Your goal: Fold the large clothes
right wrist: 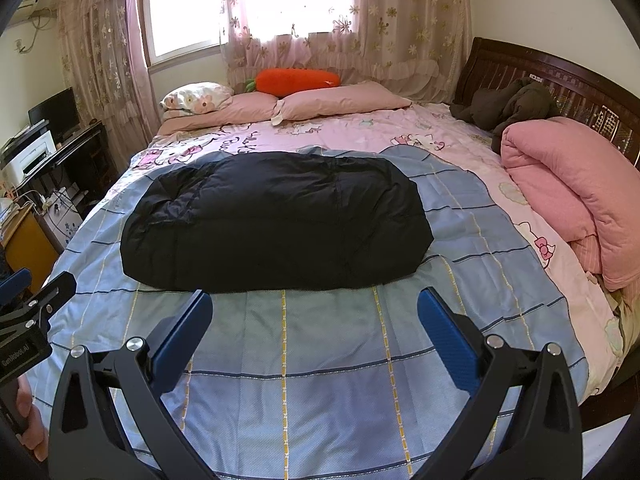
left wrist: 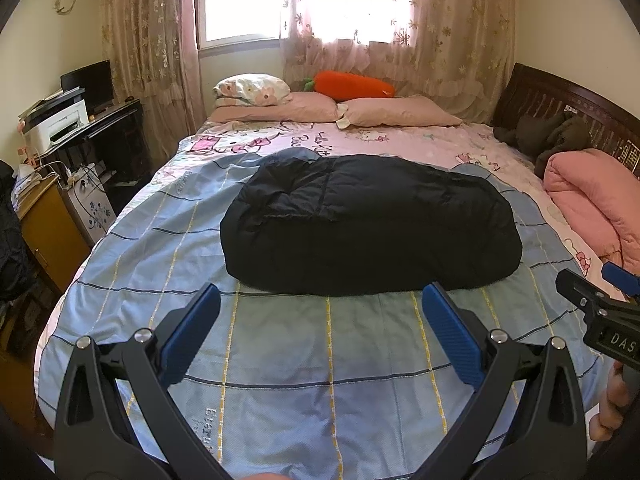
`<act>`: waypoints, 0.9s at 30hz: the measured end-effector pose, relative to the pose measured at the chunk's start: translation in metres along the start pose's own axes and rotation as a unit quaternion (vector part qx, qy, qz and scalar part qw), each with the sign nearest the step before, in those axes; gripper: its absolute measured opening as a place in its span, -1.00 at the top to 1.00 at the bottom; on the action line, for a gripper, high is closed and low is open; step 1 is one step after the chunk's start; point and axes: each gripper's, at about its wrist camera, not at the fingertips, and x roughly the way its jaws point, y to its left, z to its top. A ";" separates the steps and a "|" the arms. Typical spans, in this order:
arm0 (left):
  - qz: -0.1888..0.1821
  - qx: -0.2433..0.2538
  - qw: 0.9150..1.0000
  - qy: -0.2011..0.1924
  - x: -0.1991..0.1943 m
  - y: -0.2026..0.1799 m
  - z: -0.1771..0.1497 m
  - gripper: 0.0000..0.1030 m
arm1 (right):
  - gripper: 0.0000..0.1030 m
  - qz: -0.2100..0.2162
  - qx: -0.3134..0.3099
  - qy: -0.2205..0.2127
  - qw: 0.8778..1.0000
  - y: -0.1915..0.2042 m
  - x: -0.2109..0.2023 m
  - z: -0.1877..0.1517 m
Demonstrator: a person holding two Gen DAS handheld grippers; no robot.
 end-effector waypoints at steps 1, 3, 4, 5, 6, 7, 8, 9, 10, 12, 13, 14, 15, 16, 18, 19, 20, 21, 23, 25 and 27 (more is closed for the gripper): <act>-0.001 -0.001 1.000 0.001 0.001 0.000 0.000 -0.96 | -0.97 0.000 0.000 0.000 1.000 0.000 0.000 -0.001; 0.000 -0.002 1.000 0.002 0.001 0.001 0.000 -0.96 | -0.97 0.001 -0.001 0.001 1.000 -0.001 0.001 -0.001; 0.000 -0.003 1.000 0.002 0.001 0.001 0.000 -0.96 | -0.97 0.001 -0.001 0.001 1.000 0.000 0.001 -0.002; 0.000 -0.003 1.000 0.002 0.001 0.001 0.001 -0.96 | -0.97 0.001 -0.001 0.001 1.000 -0.001 0.002 -0.001; 0.000 -0.003 1.000 0.003 0.001 0.001 0.001 -0.96 | -0.97 0.001 -0.001 0.001 1.000 0.000 0.001 -0.001; -0.002 -0.004 1.000 0.002 0.001 0.001 0.001 -0.96 | -0.97 0.000 -0.001 0.001 1.000 0.000 0.001 -0.002; -0.001 -0.003 1.000 0.002 0.001 0.001 0.001 -0.96 | -0.97 0.000 -0.001 0.001 1.000 -0.001 0.002 -0.001; -0.001 -0.002 1.000 0.001 0.001 0.000 0.001 -0.96 | -0.97 0.001 0.000 0.001 1.000 -0.001 0.001 -0.001; -0.001 -0.002 1.000 0.002 0.001 0.001 0.001 -0.96 | -0.97 0.001 0.000 0.002 1.000 -0.001 0.002 -0.001; -0.001 0.000 1.000 0.001 0.001 0.000 0.001 -0.96 | -0.97 0.002 0.001 0.003 1.000 -0.002 0.003 -0.002; -0.001 0.001 1.000 0.001 0.002 0.000 0.001 -0.96 | -0.97 0.002 0.002 0.004 1.000 -0.002 0.003 -0.002; -0.002 0.002 1.000 0.001 0.002 -0.001 0.001 -0.96 | -0.97 0.003 0.002 0.004 1.000 -0.001 0.003 -0.004; -0.003 0.002 1.000 0.001 0.002 -0.001 0.000 -0.96 | -0.97 0.003 0.001 0.003 1.000 -0.002 0.003 -0.002; -0.005 0.003 1.000 0.002 0.002 -0.001 0.000 -0.96 | -0.97 0.002 0.000 0.003 1.000 -0.001 0.003 -0.003; -0.006 0.002 1.000 0.002 0.002 -0.001 0.000 -0.96 | -0.97 0.002 0.001 0.004 1.000 -0.002 0.003 -0.002; -0.006 0.002 1.000 0.002 0.002 -0.001 0.000 -0.96 | -0.97 0.003 0.001 0.004 1.000 -0.002 0.003 -0.003; -0.006 0.002 1.000 0.001 0.002 -0.001 0.000 -0.96 | -0.97 0.002 0.001 0.004 1.000 -0.002 0.003 -0.002; -0.005 0.002 1.000 0.001 0.002 -0.001 0.000 -0.96 | -0.97 0.002 0.001 0.005 1.000 -0.001 0.003 -0.003; -0.003 0.000 1.000 0.001 0.001 -0.001 0.000 -0.96 | -0.97 0.002 0.001 0.005 1.000 -0.002 0.004 -0.002; -0.005 -0.001 1.000 0.002 0.002 -0.001 0.000 -0.96 | -0.97 0.003 0.001 0.005 1.000 -0.002 0.004 -0.002; -0.004 0.000 1.000 0.003 0.002 -0.001 -0.001 -0.96 | -0.97 0.004 0.001 0.006 1.000 -0.003 0.004 -0.003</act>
